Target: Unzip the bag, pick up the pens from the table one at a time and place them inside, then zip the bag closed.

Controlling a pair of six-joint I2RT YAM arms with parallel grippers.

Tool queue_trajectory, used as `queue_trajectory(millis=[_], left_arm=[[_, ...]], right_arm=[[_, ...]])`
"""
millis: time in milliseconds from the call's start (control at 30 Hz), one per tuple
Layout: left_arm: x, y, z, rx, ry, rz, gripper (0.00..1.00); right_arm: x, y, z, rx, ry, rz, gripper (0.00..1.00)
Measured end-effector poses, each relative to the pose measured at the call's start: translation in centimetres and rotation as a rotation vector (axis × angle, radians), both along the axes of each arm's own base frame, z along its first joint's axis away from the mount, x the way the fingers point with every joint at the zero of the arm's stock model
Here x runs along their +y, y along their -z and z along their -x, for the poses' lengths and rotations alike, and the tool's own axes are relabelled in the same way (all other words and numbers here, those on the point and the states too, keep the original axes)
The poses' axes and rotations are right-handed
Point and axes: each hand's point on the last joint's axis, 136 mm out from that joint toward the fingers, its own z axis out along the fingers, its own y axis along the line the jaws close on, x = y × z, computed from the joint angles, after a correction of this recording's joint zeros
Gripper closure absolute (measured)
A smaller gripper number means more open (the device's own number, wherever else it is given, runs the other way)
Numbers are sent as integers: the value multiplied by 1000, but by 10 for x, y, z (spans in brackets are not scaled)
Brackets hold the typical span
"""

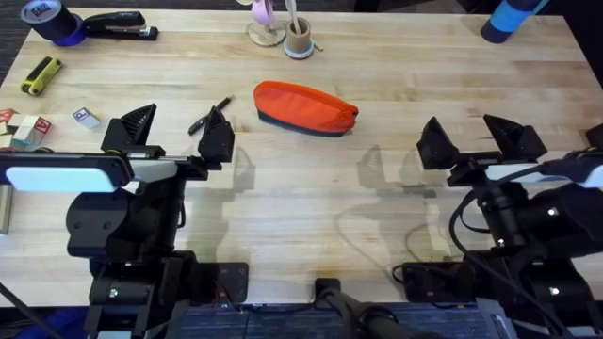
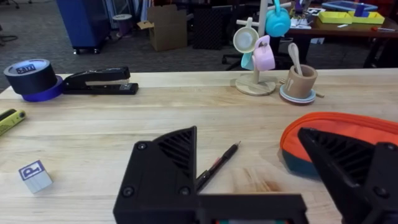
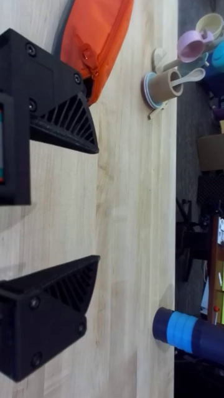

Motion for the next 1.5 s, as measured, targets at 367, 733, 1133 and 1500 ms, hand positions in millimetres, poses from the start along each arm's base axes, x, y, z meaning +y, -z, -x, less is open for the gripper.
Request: queue_trajectory(millis=[367, 733, 1133, 1500], left_arm=[[0, 0, 0, 0, 0, 0, 7], [0, 0, 0, 1, 0, 0, 7], [0, -34, 3, 192, 8, -74, 8], [-2, -74, -42, 520, 33, -77, 8]], right_arm=[[0, 1, 0, 5, -2, -1, 4], [0, 1, 0, 4, -2, -1, 4], [-4, -57, 10, 52, 17, 67, 5], [-5, -114, -4, 245, 14, 70, 5]])
